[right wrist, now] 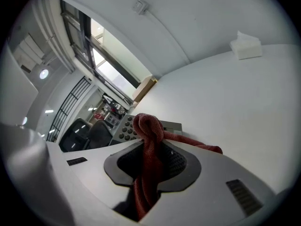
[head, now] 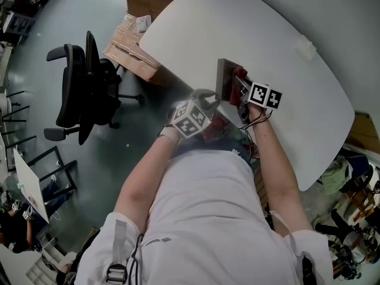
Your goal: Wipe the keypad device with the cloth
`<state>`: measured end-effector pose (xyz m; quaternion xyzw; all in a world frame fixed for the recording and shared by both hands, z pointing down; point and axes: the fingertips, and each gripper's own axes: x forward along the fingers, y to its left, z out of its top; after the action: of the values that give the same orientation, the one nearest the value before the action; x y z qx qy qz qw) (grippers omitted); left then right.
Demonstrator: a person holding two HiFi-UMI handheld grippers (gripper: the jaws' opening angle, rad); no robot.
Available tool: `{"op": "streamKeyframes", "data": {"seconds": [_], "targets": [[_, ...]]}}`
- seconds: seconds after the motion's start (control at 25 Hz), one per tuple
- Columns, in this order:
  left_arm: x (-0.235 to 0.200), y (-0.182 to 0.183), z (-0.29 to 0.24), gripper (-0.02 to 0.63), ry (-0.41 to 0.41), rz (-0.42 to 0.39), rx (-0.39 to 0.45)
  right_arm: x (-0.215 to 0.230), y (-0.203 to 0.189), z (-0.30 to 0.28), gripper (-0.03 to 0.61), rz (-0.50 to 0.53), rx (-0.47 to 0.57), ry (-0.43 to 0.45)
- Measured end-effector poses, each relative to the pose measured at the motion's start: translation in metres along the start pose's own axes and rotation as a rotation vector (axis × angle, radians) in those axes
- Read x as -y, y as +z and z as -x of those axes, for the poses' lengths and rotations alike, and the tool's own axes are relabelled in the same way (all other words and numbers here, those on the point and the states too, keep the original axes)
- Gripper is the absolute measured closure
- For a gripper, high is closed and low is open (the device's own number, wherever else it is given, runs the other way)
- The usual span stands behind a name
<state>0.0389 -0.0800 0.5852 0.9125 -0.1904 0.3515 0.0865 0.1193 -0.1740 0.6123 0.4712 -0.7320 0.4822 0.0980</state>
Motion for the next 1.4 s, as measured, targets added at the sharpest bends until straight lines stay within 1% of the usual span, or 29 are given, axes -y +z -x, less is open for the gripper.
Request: {"op": "streamKeyframes", "data": {"seconds": [0.32,0.6,0.84,1.16,1.4], "targets": [[0.0,0.0,0.0,0.508,-0.005,0.0,-0.002,0.027,-0.005,0.001,0.491,-0.043,-0.005,-0.047],[0.0,0.0,0.0,0.508,-0.004,0.008,-0.001,0.043,-0.009,0.002,0.489,-0.109,0.0,-0.07],[0.001,0.001,0.002,0.509,0.002,0.019,0.007,0.044,-0.013,0.006,0.489,-0.115,-0.001,-0.078],[0.01,-0.009,0.008,0.509,-0.023,0.051,0.005,0.04,-0.033,0.011,0.489,-0.131,0.002,-0.076],[0.013,-0.012,0.013,0.509,-0.02,0.055,0.007,0.034,-0.039,0.016,0.489,-0.12,-0.041,-0.06]]}}
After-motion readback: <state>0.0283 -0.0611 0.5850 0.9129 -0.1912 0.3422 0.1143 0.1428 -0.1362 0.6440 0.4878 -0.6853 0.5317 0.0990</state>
